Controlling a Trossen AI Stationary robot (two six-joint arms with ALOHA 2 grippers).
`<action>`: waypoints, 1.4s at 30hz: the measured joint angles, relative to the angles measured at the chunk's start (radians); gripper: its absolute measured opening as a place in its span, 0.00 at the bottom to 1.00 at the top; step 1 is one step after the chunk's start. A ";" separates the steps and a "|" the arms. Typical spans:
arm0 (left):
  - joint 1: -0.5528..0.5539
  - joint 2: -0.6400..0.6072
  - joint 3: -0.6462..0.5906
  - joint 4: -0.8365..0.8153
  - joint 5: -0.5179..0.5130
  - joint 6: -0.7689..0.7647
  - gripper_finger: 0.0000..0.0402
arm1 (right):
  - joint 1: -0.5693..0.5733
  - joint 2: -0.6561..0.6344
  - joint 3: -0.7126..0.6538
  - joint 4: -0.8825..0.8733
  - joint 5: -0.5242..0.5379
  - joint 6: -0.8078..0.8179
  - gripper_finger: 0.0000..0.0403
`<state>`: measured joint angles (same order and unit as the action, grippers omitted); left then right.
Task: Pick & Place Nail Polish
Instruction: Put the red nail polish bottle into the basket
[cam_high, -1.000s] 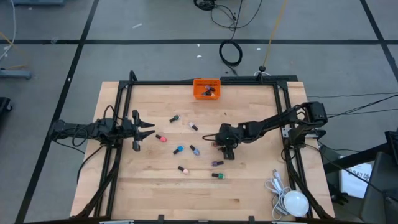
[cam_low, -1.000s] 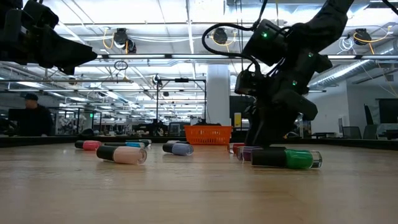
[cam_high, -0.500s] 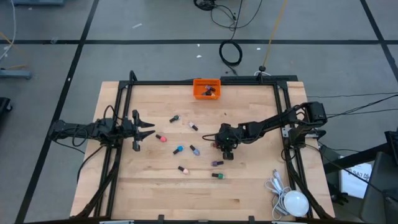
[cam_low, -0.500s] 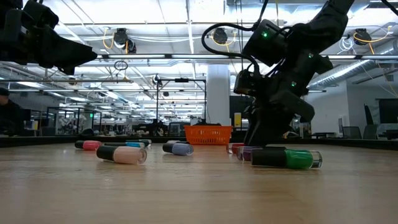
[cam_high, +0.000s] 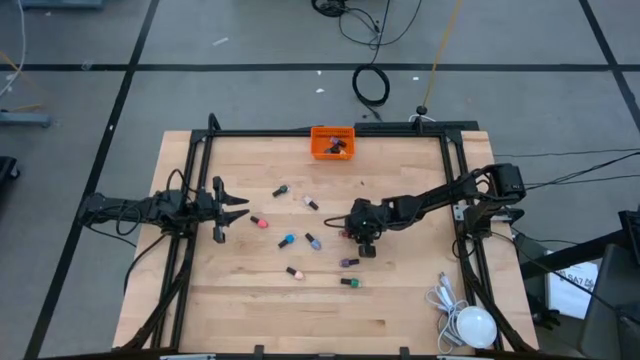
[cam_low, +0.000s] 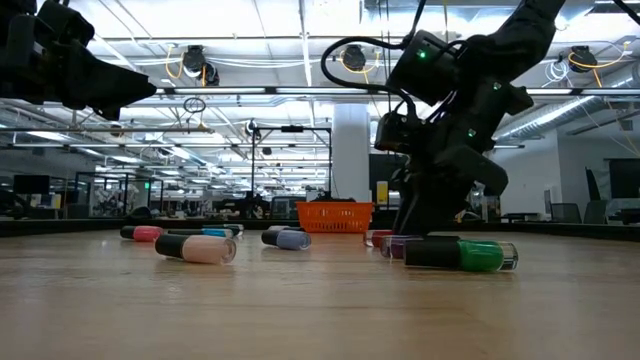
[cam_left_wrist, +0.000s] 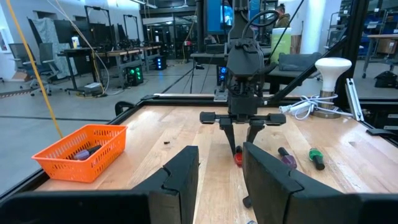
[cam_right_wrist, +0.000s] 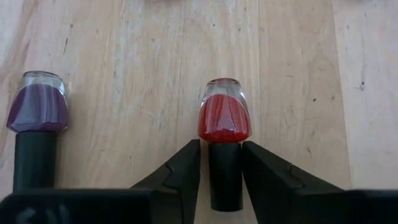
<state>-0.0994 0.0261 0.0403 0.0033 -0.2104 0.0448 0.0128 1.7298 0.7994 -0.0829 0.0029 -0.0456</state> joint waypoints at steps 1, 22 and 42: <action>0.000 0.000 0.000 0.000 0.000 0.000 0.31 | 0.000 0.000 0.000 -0.009 0.006 0.000 0.26; 0.000 0.000 0.000 0.000 0.000 0.000 0.31 | 0.000 -0.030 -0.004 0.122 0.006 -0.024 0.13; 0.000 0.000 0.000 0.000 0.000 0.000 0.31 | -0.054 -0.116 -0.003 0.839 -0.553 0.076 0.13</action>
<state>-0.0994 0.0261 0.0402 0.0032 -0.2104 0.0448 -0.0410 1.6142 0.7967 0.7560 -0.5500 0.0305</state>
